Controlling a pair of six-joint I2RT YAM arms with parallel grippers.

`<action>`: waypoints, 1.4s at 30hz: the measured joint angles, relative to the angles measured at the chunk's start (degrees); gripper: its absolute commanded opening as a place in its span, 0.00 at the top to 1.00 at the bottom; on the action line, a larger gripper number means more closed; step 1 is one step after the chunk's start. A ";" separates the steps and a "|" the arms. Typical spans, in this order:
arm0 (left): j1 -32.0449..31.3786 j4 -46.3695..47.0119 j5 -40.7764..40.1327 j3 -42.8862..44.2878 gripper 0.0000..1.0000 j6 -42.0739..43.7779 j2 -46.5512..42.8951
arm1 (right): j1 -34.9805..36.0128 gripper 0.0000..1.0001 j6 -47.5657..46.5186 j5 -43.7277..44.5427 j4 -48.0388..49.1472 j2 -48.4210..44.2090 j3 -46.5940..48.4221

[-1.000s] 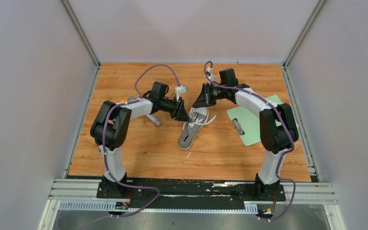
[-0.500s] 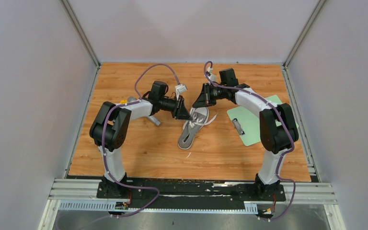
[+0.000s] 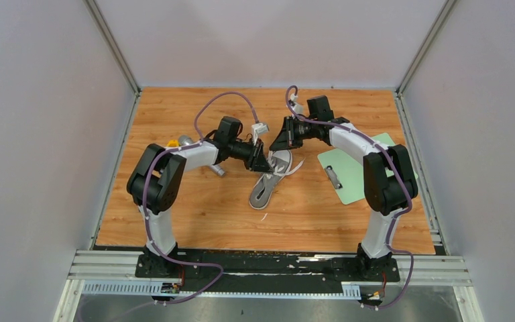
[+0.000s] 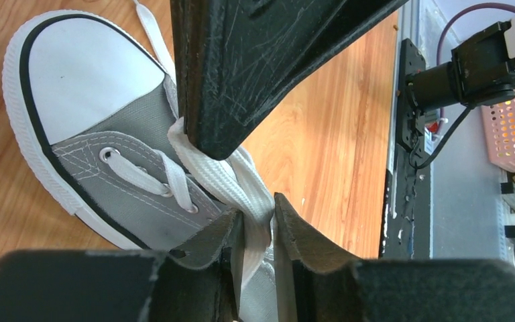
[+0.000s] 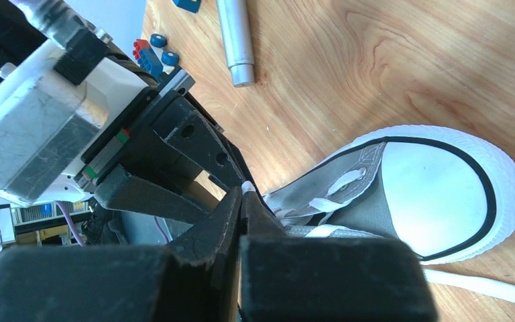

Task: Tie the shoes
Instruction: Wrap the shoelace around the shoelace.

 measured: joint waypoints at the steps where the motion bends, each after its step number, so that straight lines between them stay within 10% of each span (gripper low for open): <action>1: 0.00 -0.35 -0.42 0.00 0.75 0.11 -0.22 | 0.00 1.00 0.02 0.00 0.00 0.00 0.00; 31: 0.33 -6.43 -9.88 -0.35 0.56 1.70 -5.16 | -0.44 1.00 0.00 -0.02 0.00 0.00 -0.13; 42: -1.20 -8.44 -11.47 0.07 0.69 2.99 -5.16 | -0.44 1.00 0.02 -0.04 0.02 0.00 -0.13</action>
